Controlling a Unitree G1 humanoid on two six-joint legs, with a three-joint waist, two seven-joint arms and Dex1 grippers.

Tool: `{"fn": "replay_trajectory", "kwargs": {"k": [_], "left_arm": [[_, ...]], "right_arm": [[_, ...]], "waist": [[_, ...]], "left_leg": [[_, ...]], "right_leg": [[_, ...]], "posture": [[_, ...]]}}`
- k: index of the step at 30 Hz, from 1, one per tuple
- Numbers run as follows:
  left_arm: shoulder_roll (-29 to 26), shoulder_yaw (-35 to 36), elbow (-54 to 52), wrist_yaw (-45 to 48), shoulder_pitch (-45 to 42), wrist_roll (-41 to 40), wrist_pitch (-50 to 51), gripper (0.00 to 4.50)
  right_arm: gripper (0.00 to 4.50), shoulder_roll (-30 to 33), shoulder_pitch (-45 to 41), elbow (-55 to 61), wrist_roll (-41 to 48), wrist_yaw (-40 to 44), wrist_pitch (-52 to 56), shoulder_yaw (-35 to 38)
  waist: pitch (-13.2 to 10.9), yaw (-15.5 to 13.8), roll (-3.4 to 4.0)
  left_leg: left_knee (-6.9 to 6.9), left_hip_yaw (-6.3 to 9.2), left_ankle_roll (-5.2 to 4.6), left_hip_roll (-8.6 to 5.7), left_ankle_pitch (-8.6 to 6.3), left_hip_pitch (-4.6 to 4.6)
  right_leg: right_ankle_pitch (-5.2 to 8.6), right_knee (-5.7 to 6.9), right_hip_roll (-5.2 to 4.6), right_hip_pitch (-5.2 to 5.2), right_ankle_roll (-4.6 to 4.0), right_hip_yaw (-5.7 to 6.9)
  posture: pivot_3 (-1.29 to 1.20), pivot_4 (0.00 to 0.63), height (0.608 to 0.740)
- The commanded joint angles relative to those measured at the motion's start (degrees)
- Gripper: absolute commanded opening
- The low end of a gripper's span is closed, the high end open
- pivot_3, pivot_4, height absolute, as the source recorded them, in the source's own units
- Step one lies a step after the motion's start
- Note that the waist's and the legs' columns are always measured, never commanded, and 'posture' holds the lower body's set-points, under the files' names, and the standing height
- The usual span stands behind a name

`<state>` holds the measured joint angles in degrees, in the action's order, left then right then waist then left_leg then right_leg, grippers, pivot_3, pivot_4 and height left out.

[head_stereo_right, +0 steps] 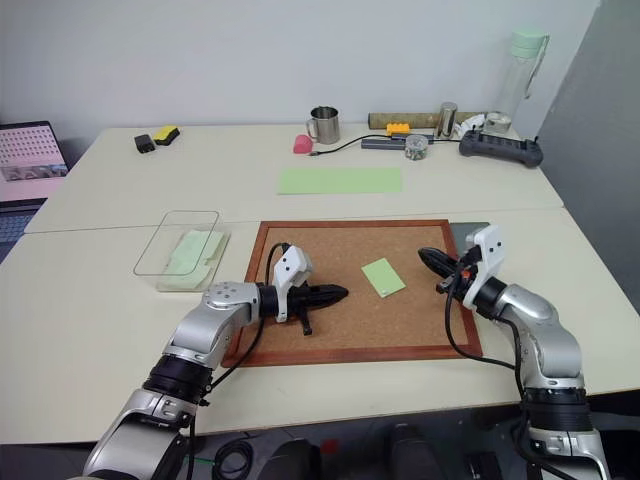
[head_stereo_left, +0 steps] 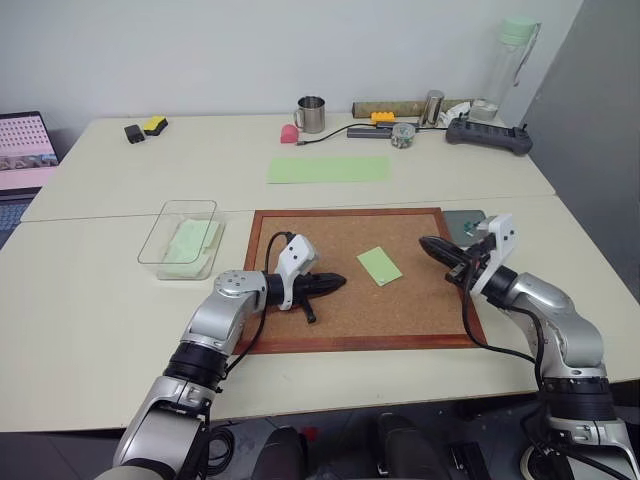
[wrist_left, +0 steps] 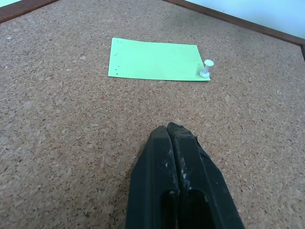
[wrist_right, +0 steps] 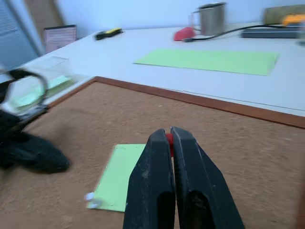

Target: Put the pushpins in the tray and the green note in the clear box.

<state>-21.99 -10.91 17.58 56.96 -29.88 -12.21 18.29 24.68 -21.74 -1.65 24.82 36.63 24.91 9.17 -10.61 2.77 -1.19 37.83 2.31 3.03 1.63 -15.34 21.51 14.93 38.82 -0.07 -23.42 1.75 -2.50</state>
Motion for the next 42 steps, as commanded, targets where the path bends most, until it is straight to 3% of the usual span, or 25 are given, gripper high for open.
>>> {"fn": "replay_trajectory", "kwargs": {"k": [1, 10, 14, 22, 27, 32, 36, 42], "left_arm": [[-0.88, -1.04, 2.23, -0.60, 1.22, 2.13, 0.93, 0.00], [-0.79, -1.04, 2.53, -0.78, 0.84, 2.30, 0.69, 0.00], [-1.26, -0.80, 1.77, -0.89, 1.52, 2.22, 0.88, 0.00], [-1.67, -0.33, 0.28, -1.57, 2.63, 1.96, 1.69, 0.00], [-1.76, -0.20, -0.38, -1.75, 3.15, 1.87, 1.93, 0.00], [-1.83, -0.19, -0.45, -1.66, 3.16, 1.75, 2.01, 0.00], [-1.79, -0.37, -0.31, -1.52, 2.98, 1.73, 1.86, 0.00], [-1.57, -0.66, 0.03, -1.54, 2.61, 1.74, 1.80, 0.00]], "right_arm": [[0.00, 2.80, -7.60, -11.48, -5.56, -10.61, -3.97, 5.65], [0.00, 4.18, -17.14, -32.22, -9.05, -10.07, -7.88, 4.47], [0.59, 4.39, -20.31, -39.31, -10.06, -9.17, -10.91, 4.18], [2.28, 4.79, -22.05, -43.33, -9.79, -6.78, -13.72, 4.78], [3.26, 4.22, -19.98, -36.63, -6.92, -2.72, -13.16, 5.38], [4.38, 3.10, -11.74, -17.67, -3.34, 6.66, -8.33, -0.05], [4.38, 3.34, -4.18, -3.67, -2.79, 11.43, -4.35, -6.78], [4.38, 1.59, 0.09, 3.01, -3.50, 11.16, -2.69, -11.85]], "waist": [[0.00, 0.03, 0.00], [0.01, 0.04, 0.02], [0.01, 0.17, 0.02], [0.01, 0.31, 0.02], [0.01, 0.40, 0.02], [0.01, 0.46, 0.03], [0.01, 0.43, 0.03], [0.01, 0.47, 0.02]], "left_leg": [[0.00, 0.00, 0.00, -0.01, 0.00, 0.00], [-0.04, 0.00, -0.01, -0.01, 0.00, 0.04], [-0.01, -0.04, -0.01, -0.03, 0.00, 0.02], [-0.05, -0.02, -0.01, 0.00, 0.00, 0.03], [-0.05, -0.03, -0.01, 0.01, 0.00, 0.03], [-0.09, 0.00, -0.01, 0.03, -0.01, 0.03], [-0.10, 0.04, -0.01, 0.04, -0.01, 0.03], [-0.07, 0.01, -0.01, 0.03, -0.01, 0.02]], "right_leg": [[0.00, 0.00, 0.00, 0.00, 0.00, 0.01], [0.01, -0.01, 0.00, -0.02, -0.03, -0.01], [0.00, -0.02, -0.02, -0.01, -0.01, -0.04], [0.00, -0.03, -0.01, -0.02, -0.01, -0.03], [0.00, -0.03, -0.01, -0.02, -0.01, -0.04], [0.01, -0.04, 0.01, -0.03, -0.01, -0.02], [0.02, -0.05, 0.02, -0.02, 0.00, 0.02], [0.01, -0.06, 0.02, -0.02, 0.00, -0.01]], "posture": [[0.00, 0.150, 0.740], [0.00, 0.150, 0.740], [0.00, 0.150, 0.740], [0.00, 0.150, 0.740], [0.00, 0.150, 0.740], [0.00, 0.150, 0.740], [0.00, 0.150, 0.740], [0.00, 0.150, 0.740]]}}
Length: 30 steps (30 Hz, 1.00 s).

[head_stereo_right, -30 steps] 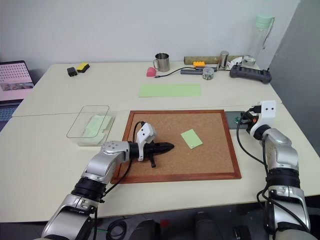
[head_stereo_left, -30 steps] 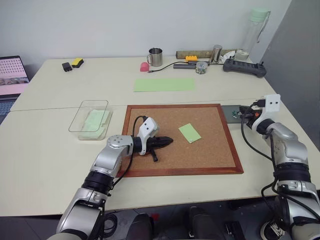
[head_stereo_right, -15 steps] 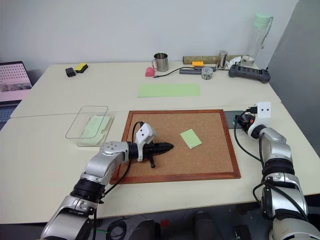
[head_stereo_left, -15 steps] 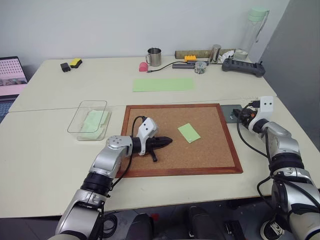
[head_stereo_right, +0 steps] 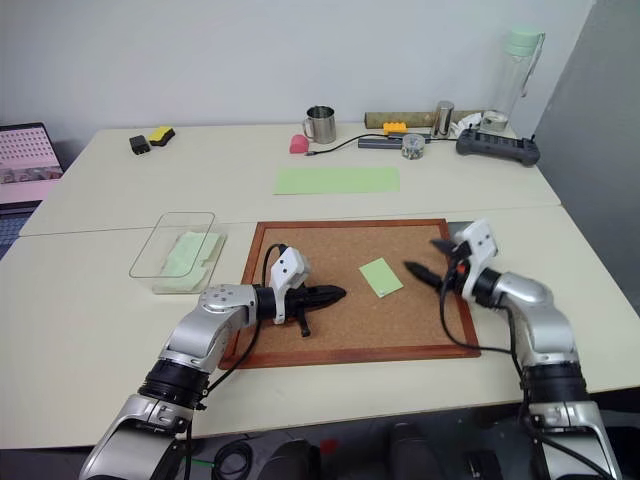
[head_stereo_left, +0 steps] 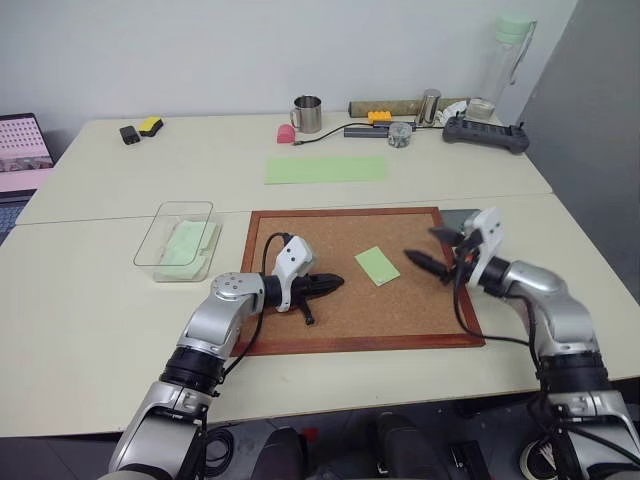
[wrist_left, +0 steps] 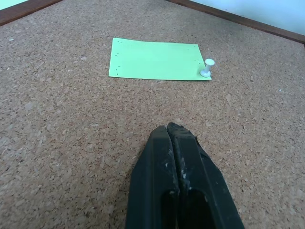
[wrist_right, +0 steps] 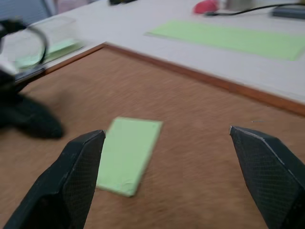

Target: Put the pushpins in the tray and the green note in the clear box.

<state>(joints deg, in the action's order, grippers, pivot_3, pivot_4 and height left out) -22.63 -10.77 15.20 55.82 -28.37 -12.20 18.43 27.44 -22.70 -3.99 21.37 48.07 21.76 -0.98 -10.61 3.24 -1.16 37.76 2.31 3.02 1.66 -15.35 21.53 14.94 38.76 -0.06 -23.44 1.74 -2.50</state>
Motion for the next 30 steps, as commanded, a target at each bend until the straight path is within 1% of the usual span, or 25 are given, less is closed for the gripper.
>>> {"fn": "replay_trajectory", "kwargs": {"k": [1, 5, 12, 13, 15, 17, 22, 24, 25, 27, 28, 29, 30], "left_arm": [[-0.92, -0.84, 2.44, -0.39, 1.06, 1.75, 1.65, 0.00], [-0.90, -0.87, 2.40, -0.43, 1.00, 1.73, 1.73, 0.00], [-1.01, -0.72, 2.00, -0.64, 1.23, 1.65, 1.91, 0.00], [-1.07, -0.65, 1.91, -0.70, 1.28, 1.64, 1.93, 0.00], [-1.21, -0.52, 1.74, -0.76, 1.40, 1.62, 1.97, 0.00], [-1.31, -0.43, 1.55, -0.77, 1.58, 1.57, 2.03, 0.00], [-1.36, -0.36, 1.37, -0.81, 1.79, 1.53, 2.11, 0.00], [-1.34, -0.38, 1.36, -0.85, 1.79, 1.56, 2.08, 0.00], [-1.34, -0.38, 1.36, -0.85, 1.79, 1.58, 2.05, 0.00], [-1.34, -0.41, 1.38, -0.83, 1.76, 1.60, 2.01, 0.00], [-1.35, -0.42, 1.39, -0.82, 1.74, 1.61, 2.00, 0.00], [-1.31, -0.45, 1.45, -0.81, 1.65, 1.62, 2.01, 0.00], [-1.28, -0.47, 1.52, -0.79, 1.57, 1.63, 2.01, 0.00]], "right_arm": [[4.38, -1.53, 1.42, 5.36, -0.86, -0.41, -0.09, -2.72], [4.38, -3.27, 1.95, 5.14, -2.60, -0.87, -1.24, -5.10], [4.38, -6.16, 1.19, 1.34, -6.36, -2.14, -3.99, -8.03], [4.20, -6.45, 1.17, 0.91, -6.64, -2.23, -4.41, -8.17], [4.00, -6.82, 1.19, 0.44, -6.89, -2.30, -4.92, -8.11], [3.56, -6.87, 1.38, 0.09, -7.09, -2.02, -5.42, -8.07], [2.63, -6.66, 1.62, -0.66, -7.20, -1.77, -6.02, -8.00], [2.16, -6.59, 1.63, -0.84, -7.29, -1.95, -6.22, -7.92], [2.05, -6.56, 1.65, -0.95, -7.37, -2.00, -6.37, -7.90], [1.63, -6.35, 1.70, -1.21, -7.77, -2.05, -6.82, -8.04], [1.51, -6.25, 1.73, -1.33, -7.97, -2.03, -7.01, -8.12], [1.26, -6.22, 1.73, -1.50, -8.04, -2.02, -7.12, -8.06], [1.13, -6.24, 1.72, -1.64, -8.04, -2.02, -7.23, -7.97]], "waist": [[0.00, -0.01, 0.00], [0.00, -0.04, 0.00], [0.00, -0.05, 0.00], [0.00, -0.07, 0.00], [0.00, -0.07, 0.00], [0.00, -0.06, 0.00], [0.00, -0.05, 0.00], [0.00, -0.05, 0.00], [0.00, -0.05, 0.00], [0.00, -0.05, 0.00], [0.00, -0.04, 0.00], [0.00, -0.05, 0.00], [0.00, -0.05, 0.00]], "left_leg": [[0.00, 0.01, 0.00, 0.00, 0.00, 0.00], [0.00, 0.05, 0.00, 0.00, 0.00, 0.00], [0.00, 0.05, 0.00, 0.00, 0.00, -0.01], [0.00, 0.06, 0.00, 0.00, 0.00, -0.01], [0.00, 0.05, 0.00, 0.00, 0.00, 0.00], [0.00, 0.05, 0.00, 0.00, 0.00, 0.00], [0.00, 0.05, 0.00, 0.00, 0.00, 0.00], [0.00, 0.05, 0.00, 0.00, 0.00, 0.00], [0.00, 0.05, 0.00, 0.00, 0.00, 0.00], [0.00, 0.05, 0.00, 0.01, 0.00, 0.00], [0.00, 0.05, 0.00, 0.00, 0.00, 0.00], [0.00, 0.05, 0.00, 0.00, 0.00, 0.00], [0.00, 0.05, 0.00, 0.00, 0.00, 0.00]], "right_leg": [[0.00, 0.00, 0.00, 0.00, 0.00, 0.02], [0.00, 0.00, 0.01, 0.00, 0.00, 0.06], [0.00, -0.01, 0.01, 0.00, 0.00, 0.06], [0.00, -0.01, 0.01, 0.00, 0.00, 0.07], [0.00, -0.01, 0.01, 0.00, -0.01, 0.06], [0.00, -0.01, 0.01, 0.00, 0.00, 0.05], [0.00, -0.01, 0.01, 0.00, -0.01, 0.06], [0.00, -0.01, 0.01, 0.00, -0.01, 0.06], [0.00, -0.01, 0.01, 0.00, -0.01, 0.06], [0.00, -0.01, 0.01, 0.00, -0.01, 0.06], [0.00, -0.01, 0.01, 0.00, -0.01, 0.06], [0.00, -0.01, 0.01, 0.00, -0.01, 0.06], [0.00, -0.01, 0.01, 0.00, -0.01, 0.06]], "posture": [[0.00, 0.150, 0.740], [0.00, 0.150, 0.740], [0.00, 0.150, 0.740], [0.00, 0.150, 0.740], [0.00, 0.150, 0.740], [0.00, 0.150, 0.740], [0.00, 0.150, 0.740], [0.00, 0.150, 0.740], [0.00, 0.150, 0.740], [0.00, 0.150, 0.740], [0.00, 0.150, 0.740], [0.00, 0.150, 0.740], [0.00, 0.150, 0.740]]}}
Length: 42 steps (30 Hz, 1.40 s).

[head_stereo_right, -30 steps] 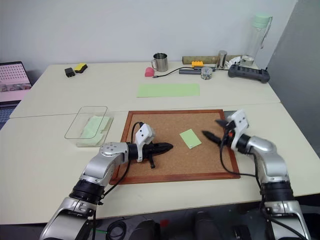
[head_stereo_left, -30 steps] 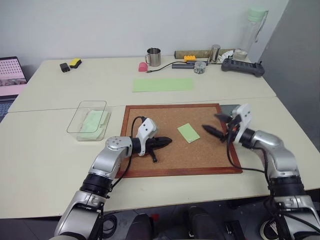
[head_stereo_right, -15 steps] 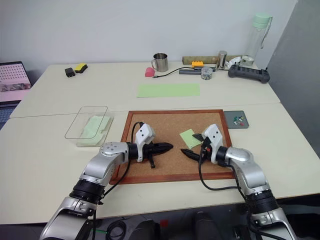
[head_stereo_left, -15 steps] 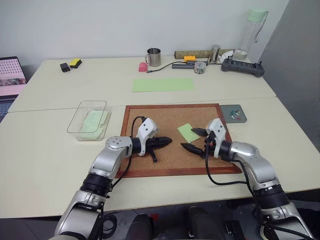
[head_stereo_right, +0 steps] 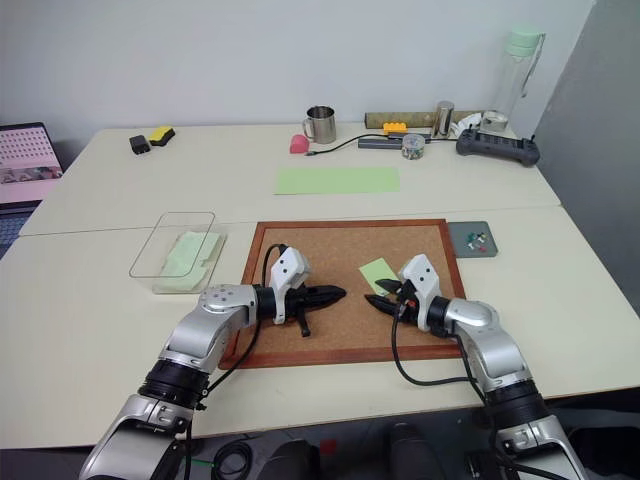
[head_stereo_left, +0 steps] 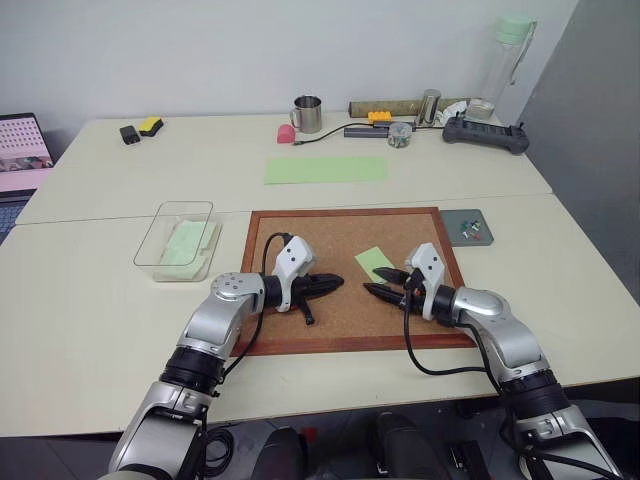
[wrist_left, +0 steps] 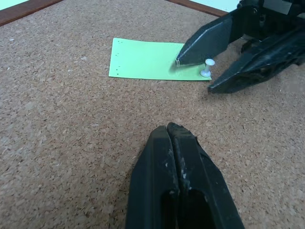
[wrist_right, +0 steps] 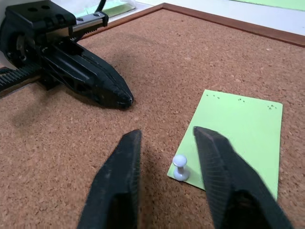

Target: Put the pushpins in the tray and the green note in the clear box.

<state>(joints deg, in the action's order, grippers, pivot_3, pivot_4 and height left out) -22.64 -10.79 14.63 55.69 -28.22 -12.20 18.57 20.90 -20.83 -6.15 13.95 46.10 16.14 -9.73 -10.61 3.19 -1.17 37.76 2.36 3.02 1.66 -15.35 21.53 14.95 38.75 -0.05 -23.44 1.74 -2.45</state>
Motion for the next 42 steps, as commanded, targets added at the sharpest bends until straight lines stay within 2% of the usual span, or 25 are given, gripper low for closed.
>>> {"fn": "replay_trajectory", "kwargs": {"k": [1, 6, 11, 18, 24, 27, 30, 33, 37, 42], "left_arm": [[-1.23, -0.48, 2.14, -0.65, 1.35, 1.64, 1.85, 0.00], [-1.00, -0.28, 2.05, -0.50, 1.17, 1.15, 2.39, 0.00], [-1.19, -0.19, 1.96, -0.36, 1.10, 1.14, 2.56, 0.00], [-1.49, -0.03, 1.48, -0.25, 1.60, 0.95, 2.85, 0.00], [-1.20, 0.71, 0.79, -0.83, 2.22, 0.28, 1.91, 0.00], [0.58, 3.92, -1.49, -1.28, 1.98, -4.21, 4.71, 0.00], [2.53, 9.59, -5.98, -1.39, 1.30, -14.06, 14.48, 0.45], [4.43, 14.99, -7.63, -5.27, -0.18, -20.70, 22.49, 1.08], [6.04, 19.68, -8.26, -9.06, -1.61, -26.46, 29.11, 1.89], [10.86, 23.64, -9.28, -16.16, -2.35, -31.81, 33.86, 2.82]], "right_arm": [[0.97, 0.23, -0.17, 0.39, -0.49, -0.11, -1.66, 1.00], [0.03, 0.13, -0.71, -0.50, -0.86, -0.89, -2.43, 1.84], [0.03, 0.37, -1.82, 0.25, -0.94, -1.53, -2.61, 2.97], [0.03, 1.06, -2.98, 8.89, 1.23, -1.70, 0.10, 4.35], [0.03, 2.82, -2.46, 11.20, -0.01, -3.44, 0.88, 5.20], [0.03, 3.76, -2.00, 11.39, -1.60, -4.61, -0.23, 5.15], [0.00, 5.15, -1.79, 11.59, -4.69, -5.90, -2.57, 4.47], [0.00, 5.65, -1.41, 11.84, -6.45, -6.82, -4.22, 4.30], [0.00, 5.88, -1.07, 12.36, -7.66, -7.20, -5.95, 4.27], [0.00, 4.12, -1.15, 14.63, -8.52, -9.34, -6.82, 4.20]], "waist": [[0.00, 0.00, 0.00], [0.00, 0.00, 0.00], [0.00, 0.02, 0.00], [0.00, 0.04, 0.00], [0.00, 0.03, -0.01], [-0.01, 0.04, -0.02], [-0.03, 0.04, -0.05], [-0.06, -0.14, -0.08], [-0.07, -0.29, -0.11], [-0.09, -0.37, -0.13]], "left_leg": [[0.00, 0.00, 0.00, 0.00, 0.00, 0.00], [0.00, 0.00, 0.00, 0.00, 0.00, 0.00], [0.00, -0.01, 0.00, 0.00, 0.00, 0.00], [0.00, 0.00, 0.00, 0.00, 0.00, 0.01], [-0.06, 0.04, 0.00, 0.00, 0.00, 0.02], [-0.06, 0.01, 0.00, 0.00, 0.00, 0.05], [-0.05, 0.01, 0.00, 0.00, 0.00, 0.10], [-0.03, 0.06, 0.00, 0.00, 0.00, 0.37], [-0.01, 0.08, 0.00, -0.01, 0.00, 0.40], [0.02, 0.07, 0.01, -0.02, 0.00, 0.39]], "right_leg": [[0.00, 0.00, 0.00, 0.00, 0.00, 0.00], [0.00, 0.00, 0.00, 0.00, 0.00, 0.00], [0.00, 0.00, 0.00, 0.00, 0.00, -0.01], [0.00, 0.01, 0.00, -0.02, 0.00, -0.01], [0.01, -0.08, 0.01, -0.02, 0.00, 0.03], [0.01, -0.09, 0.01, -0.04, -0.01, -0.02], [0.00, -0.08, 0.00, -0.08, -0.01, -0.01], [0.00, -0.08, 0.00, -0.29, 0.00, 0.06], [0.00, -0.11, -0.02, -0.30, 0.00, 0.07], [0.00, -0.09, -0.04, -0.29, 0.00, 0.06]], "posture": [[0.00, 0.150, 0.740], [0.00, 0.150, 0.740], [0.00, 0.150, 0.740], [0.00, 0.150, 0.740], [0.00, 0.150, 0.740], [0.00, 0.150, 0.740], [0.00, 0.150, 0.740], [0.00, 0.150, 0.740], [0.00, 0.150, 0.740], [0.00, 0.150, 0.740]]}}
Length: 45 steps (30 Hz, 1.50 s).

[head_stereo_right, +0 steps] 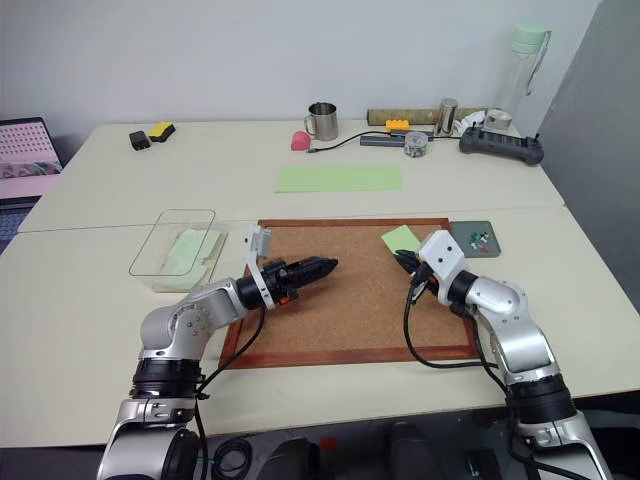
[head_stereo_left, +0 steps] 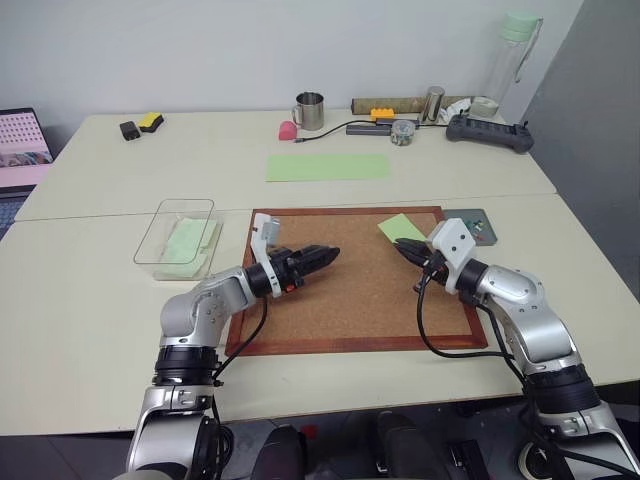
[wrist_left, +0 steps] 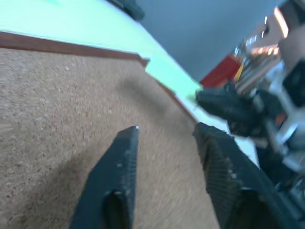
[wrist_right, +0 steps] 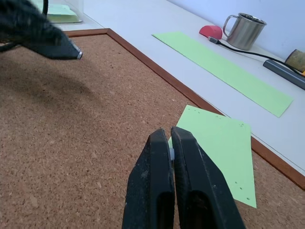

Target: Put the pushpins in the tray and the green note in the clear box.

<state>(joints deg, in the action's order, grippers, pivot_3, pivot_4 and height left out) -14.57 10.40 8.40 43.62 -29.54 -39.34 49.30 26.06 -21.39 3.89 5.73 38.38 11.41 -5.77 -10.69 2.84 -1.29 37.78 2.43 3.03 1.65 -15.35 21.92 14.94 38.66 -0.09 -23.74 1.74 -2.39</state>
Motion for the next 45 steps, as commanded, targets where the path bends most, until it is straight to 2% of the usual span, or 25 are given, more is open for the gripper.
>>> {"fn": "replay_trajectory", "kwargs": {"k": [1, 6, 7, 9, 13, 21, 27, 32, 45], "left_arm": [[3.91, 3.40, -3.37, -5.47, -1.11, -6.19, 4.26, 2.96], [8.53, 6.20, -5.42, -11.72, -1.05, -11.68, 7.92, 3.87], [9.21, 6.59, -5.51, -12.72, -1.04, -12.50, 8.28, 4.17], [10.78, 7.26, -5.93, -14.73, -1.17, -14.17, 8.84, 4.43], [13.13, 9.17, -6.20, -17.64, -1.78, -19.45, 11.09, 4.43], [14.28, 10.11, -3.64, -20.70, -4.39, -21.84, 9.35, 4.43], [13.76, 9.12, -2.79, -19.35, -5.45, -21.79, 9.05, 4.43], [12.92, 7.46, -3.46, -17.98, -4.77, -21.15, 8.49, 3.58], [11.71, 6.40, -3.70, -16.91, -4.32, -21.46, 8.16, 1.04]], "right_arm": [[0.00, -1.39, -0.57, 5.08, -0.58, -2.05, -2.40, 0.06], [0.00, -3.60, -0.67, 7.98, -1.22, -4.28, -2.88, -0.57], [0.00, -4.04, -0.57, 8.67, -1.16, -4.59, -2.81, -0.77], [0.00, -4.97, -0.12, 10.35, -1.08, -4.97, -2.43, -1.46], [0.00, -5.91, 0.52, 12.16, -1.02, -5.33, -2.27, -2.52], [0.00, -7.45, 0.23, 14.69, -0.97, -5.21, -1.12, -4.79], [0.00, -7.76, -0.46, 16.18, -1.11, -4.98, -0.81, -6.30], [0.00, -7.31, -0.34, 16.33, -1.08, -4.75, -0.73, -6.63], [0.00, -7.08, -0.19, 16.28, -0.84, -4.61, -0.39, -6.43]], "waist": [[-0.01, -0.01, -0.01], [-0.01, -0.08, -0.02], [-0.01, -0.09, -0.02], [-0.01, -0.11, -0.02], [-0.01, -0.26, -0.02], [-0.01, -0.50, -0.02], [-0.01, -0.53, -0.02], [-0.02, -0.58, -0.04], [-0.02, -0.60, -0.04]], "left_leg": [[0.00, 0.01, 0.00, 0.00, 0.00, 0.00], [0.01, 0.01, 0.01, 0.00, 0.00, -0.01], [0.01, 0.01, 0.02, 0.00, 0.00, -0.01], [0.02, 0.02, 0.02, 0.00, 0.01, -0.01], [0.03, 0.03, 0.03, -0.01, 0.01, -0.01], [0.05, 0.04, 0.03, -0.03, 0.01, -0.01], [0.04, 0.04, 0.03, -0.04, 0.01, 0.00], [0.04, 0.05, 0.04, -0.04, 0.01, 0.01], [0.04, 0.05, 0.03, -0.04, 0.01, 0.00]], "right_leg": [[0.00, 0.00, 0.00, 0.00, 0.00, 0.00], [0.00, 0.02, 0.00, 0.01, 0.00, -0.01], [0.00, 0.02, 0.00, 0.01, 0.00, -0.01], [0.00, 0.03, 0.00, 0.01, 0.00, 0.00], [0.00, 0.03, 0.00, 0.02, 0.00, 0.00], [0.00, 0.03, -0.01, 0.02, 0.00, 0.01], [0.00, 0.00, -0.01, 0.02, 0.00, 0.02], [0.00, -0.01, -0.01, 0.02, 0.00, 0.02], [0.00, -0.01, -0.01, 0.02, 0.00, 0.02]], "posture": [[0.00, 0.150, 0.740], [0.00, 0.150, 0.740], [0.00, 0.150, 0.740], [0.00, 0.150, 0.740], [0.00, 0.150, 0.740], [0.00, 0.150, 0.740], [0.00, 0.150, 0.740], [0.00, 0.150, 0.740], [0.00, 0.150, 0.740]]}}
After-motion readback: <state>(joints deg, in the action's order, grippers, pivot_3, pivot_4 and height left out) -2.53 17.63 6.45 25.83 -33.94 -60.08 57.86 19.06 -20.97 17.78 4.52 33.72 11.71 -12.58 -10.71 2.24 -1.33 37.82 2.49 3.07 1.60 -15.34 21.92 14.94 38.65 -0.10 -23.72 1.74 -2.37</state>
